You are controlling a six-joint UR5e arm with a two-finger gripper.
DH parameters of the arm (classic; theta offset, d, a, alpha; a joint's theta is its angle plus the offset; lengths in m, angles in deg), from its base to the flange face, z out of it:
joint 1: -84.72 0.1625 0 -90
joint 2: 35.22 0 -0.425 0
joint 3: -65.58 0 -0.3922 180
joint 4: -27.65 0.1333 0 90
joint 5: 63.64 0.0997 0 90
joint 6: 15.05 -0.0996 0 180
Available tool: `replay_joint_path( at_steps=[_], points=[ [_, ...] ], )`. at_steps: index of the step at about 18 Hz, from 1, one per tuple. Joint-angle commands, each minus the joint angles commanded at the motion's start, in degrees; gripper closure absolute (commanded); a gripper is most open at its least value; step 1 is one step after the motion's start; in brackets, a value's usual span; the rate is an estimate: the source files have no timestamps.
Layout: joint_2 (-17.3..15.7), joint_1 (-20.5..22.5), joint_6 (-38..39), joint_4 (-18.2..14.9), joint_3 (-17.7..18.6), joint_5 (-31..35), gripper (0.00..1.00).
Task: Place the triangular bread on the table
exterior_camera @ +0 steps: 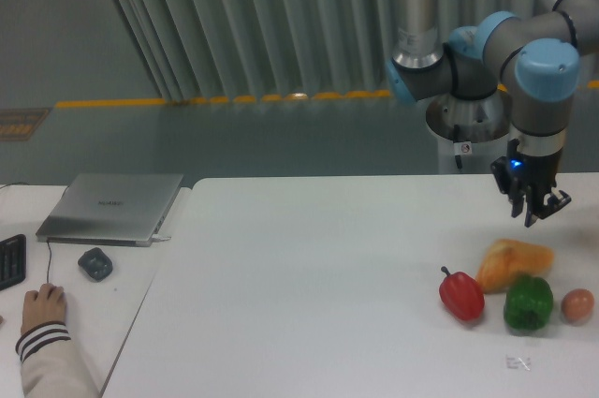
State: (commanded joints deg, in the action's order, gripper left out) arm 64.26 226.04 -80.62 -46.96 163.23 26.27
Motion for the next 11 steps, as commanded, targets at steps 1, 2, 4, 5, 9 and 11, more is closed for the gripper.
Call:
replay_joint_path(
  at_steps=[1,2,4,5,9,11],
  points=[
    [0.3,0.0,0.0,-0.1,-0.1,1.0,0.0],
    [0.4,0.3,-0.2,0.0,-0.1,3.1,0.0],
    [2.8,0.7,0.2,2.9,-2.4,5.4,0.0],
    [4.5,1.2,0.2,4.4,-4.3,6.1,0.0],
    [5.5,6.6,-4.8,5.0,-7.6,6.5,0.0],
    [5.1,8.3,-13.6,4.5,-8.6,6.2,0.0]
  ],
)
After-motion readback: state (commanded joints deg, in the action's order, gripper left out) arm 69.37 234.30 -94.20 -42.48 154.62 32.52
